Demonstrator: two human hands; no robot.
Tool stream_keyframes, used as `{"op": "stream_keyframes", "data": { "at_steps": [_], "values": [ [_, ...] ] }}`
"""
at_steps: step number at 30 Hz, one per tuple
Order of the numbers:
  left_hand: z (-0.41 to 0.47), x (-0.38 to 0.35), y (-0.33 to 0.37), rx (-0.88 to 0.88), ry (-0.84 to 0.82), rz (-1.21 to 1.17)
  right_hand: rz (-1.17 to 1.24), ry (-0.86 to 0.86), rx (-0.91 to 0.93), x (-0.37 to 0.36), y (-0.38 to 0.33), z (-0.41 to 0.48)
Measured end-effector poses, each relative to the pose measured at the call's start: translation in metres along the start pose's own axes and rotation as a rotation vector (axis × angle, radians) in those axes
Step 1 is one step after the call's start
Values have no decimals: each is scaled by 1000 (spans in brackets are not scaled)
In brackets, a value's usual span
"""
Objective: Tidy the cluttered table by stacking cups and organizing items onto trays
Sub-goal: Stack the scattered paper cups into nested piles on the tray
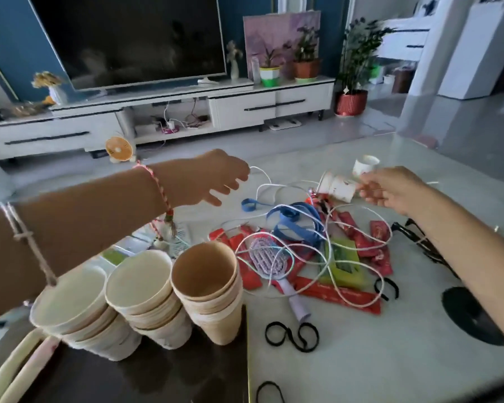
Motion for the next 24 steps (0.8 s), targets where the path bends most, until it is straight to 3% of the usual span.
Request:
{"op": "stream_keyframes", "data": {
  "at_steps": [3,7,10,15,19,22,24],
  "values": [
    [33,-23,28,-10,-41,103,-191,125,57,21,20,37],
    [64,-49,45,3,-107,158,-881,237,414,-3,-1,62],
    [79,-53,55,-7,-108,163,-1074,219,577,-36,0,82],
    [88,-52,45,12,-102,186,-1161,173,456,-46,15,109],
    [84,-58,43,6,-106,157,-1113,189,470,-38,10,98],
    [75,-58,58,-58,-58,136,-1080,289,640,-35,-23,63],
    [66,-51,70,-122,-8,145,-1073,294,869,-52,-55,22]
  ]
}}
Point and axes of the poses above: each hand's wrist, its own z-axis towards the middle knuckle, its own x-axis out of the back of the hand, y = z × x, the point moved 10 cm from there along z, towards the middle knuckle, and after that the axes turned 1 degree about x, right-handed, at the moved point
